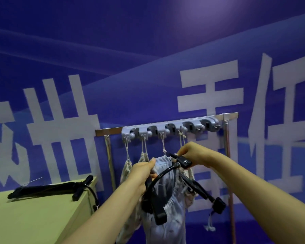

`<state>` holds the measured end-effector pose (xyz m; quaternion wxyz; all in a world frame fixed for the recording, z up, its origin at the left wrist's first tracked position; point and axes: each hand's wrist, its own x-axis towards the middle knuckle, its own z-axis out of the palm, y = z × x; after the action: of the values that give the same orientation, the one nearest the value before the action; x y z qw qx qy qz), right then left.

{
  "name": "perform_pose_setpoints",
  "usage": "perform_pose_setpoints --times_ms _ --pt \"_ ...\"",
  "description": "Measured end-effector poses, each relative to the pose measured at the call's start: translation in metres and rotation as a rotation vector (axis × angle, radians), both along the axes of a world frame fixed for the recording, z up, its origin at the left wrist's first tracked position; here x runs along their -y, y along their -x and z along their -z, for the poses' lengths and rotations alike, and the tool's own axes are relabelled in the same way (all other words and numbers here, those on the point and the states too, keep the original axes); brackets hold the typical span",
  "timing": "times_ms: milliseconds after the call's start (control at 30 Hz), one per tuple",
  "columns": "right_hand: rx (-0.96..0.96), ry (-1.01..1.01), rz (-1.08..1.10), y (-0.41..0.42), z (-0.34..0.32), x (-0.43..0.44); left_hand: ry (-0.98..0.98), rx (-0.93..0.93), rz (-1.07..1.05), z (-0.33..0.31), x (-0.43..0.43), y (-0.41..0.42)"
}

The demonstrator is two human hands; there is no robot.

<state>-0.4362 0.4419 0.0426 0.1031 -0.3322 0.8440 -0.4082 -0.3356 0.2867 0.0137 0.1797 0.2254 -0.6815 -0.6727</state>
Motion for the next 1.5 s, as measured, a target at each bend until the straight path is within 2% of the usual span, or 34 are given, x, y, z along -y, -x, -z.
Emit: perform_pose_setpoints --times_ms 100,300,400,533,633,700,833,967,1133,1333,1500 --pt "0.062 0.101 0.061 0.012 0.008 -0.021 -0.016 0.008 0.082 0.005 -0.018 0.016" --pt "0.454 0.42 -0.026 0.019 0.017 -0.062 -0.041 0.023 0.21 0.01 -0.057 0.034" --pt "0.56 0.471 -0.061 0.022 0.018 -0.078 -0.049 0.04 0.304 0.012 -0.075 0.037" --pt "0.595 0.385 0.067 0.027 0.02 -0.09 -0.07 0.061 0.405 0.012 -0.098 0.043" --pt "0.659 0.537 0.121 0.036 0.016 -0.097 -0.105 0.05 0.419 0.011 -0.112 0.047" --pt "0.648 0.562 0.132 0.042 0.011 -0.1 -0.123 0.049 0.458 0.012 -0.126 0.048" --pt "0.654 0.317 0.041 0.048 -0.001 -0.111 -0.165 0.089 0.575 0.016 -0.155 0.053" --pt "0.589 0.186 0.147 0.057 -0.005 -0.127 -0.238 0.079 0.56 0.021 -0.166 0.067" --pt "0.554 0.37 0.175 0.071 -0.006 -0.128 -0.329 0.026 0.379 0.031 -0.156 0.094" --pt "0.377 0.358 0.186 0.087 -0.016 -0.109 -0.337 -0.037 0.281 0.035 -0.148 0.118" --pt "0.259 0.444 0.19 0.111 -0.016 -0.086 -0.425 -0.07 0.204 0.041 -0.124 0.142"
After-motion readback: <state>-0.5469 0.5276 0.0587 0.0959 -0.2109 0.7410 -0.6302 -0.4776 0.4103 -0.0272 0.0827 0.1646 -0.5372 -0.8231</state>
